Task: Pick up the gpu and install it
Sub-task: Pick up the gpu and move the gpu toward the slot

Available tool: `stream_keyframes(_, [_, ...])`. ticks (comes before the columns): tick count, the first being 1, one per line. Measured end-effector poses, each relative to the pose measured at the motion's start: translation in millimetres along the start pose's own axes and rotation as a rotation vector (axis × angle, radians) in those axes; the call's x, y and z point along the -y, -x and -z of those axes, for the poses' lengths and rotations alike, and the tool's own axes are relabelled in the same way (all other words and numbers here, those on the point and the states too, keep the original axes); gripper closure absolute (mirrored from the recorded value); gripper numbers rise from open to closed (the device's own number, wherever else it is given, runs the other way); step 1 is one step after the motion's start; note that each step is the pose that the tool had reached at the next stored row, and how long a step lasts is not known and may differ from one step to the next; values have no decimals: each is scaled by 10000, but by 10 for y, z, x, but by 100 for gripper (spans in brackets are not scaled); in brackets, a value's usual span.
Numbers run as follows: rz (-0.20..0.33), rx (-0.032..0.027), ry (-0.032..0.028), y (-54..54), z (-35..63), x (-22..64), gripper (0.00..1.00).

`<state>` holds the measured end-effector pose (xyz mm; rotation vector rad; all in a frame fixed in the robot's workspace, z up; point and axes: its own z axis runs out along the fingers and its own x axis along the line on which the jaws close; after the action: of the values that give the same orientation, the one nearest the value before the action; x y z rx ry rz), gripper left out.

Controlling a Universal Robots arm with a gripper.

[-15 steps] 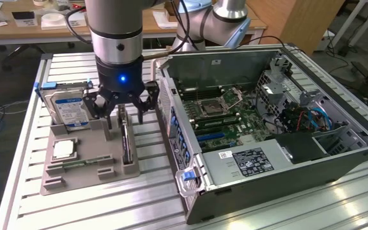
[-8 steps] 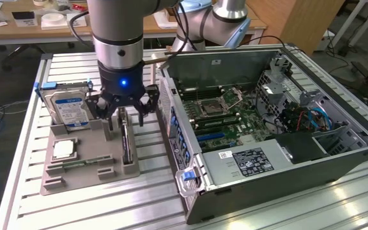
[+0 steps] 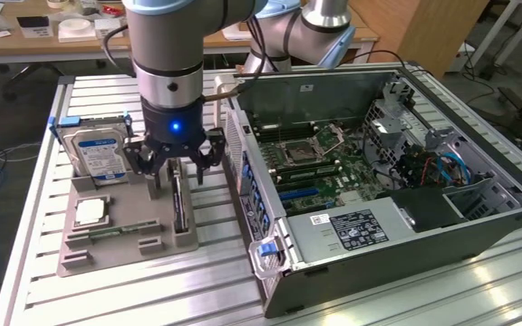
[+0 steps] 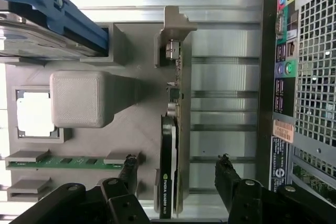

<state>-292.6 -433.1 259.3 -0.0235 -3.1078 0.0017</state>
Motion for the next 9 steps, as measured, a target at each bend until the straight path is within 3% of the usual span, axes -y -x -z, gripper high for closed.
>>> stream_keyframes(9, [0, 0, 0, -27, -164, -83, 29])
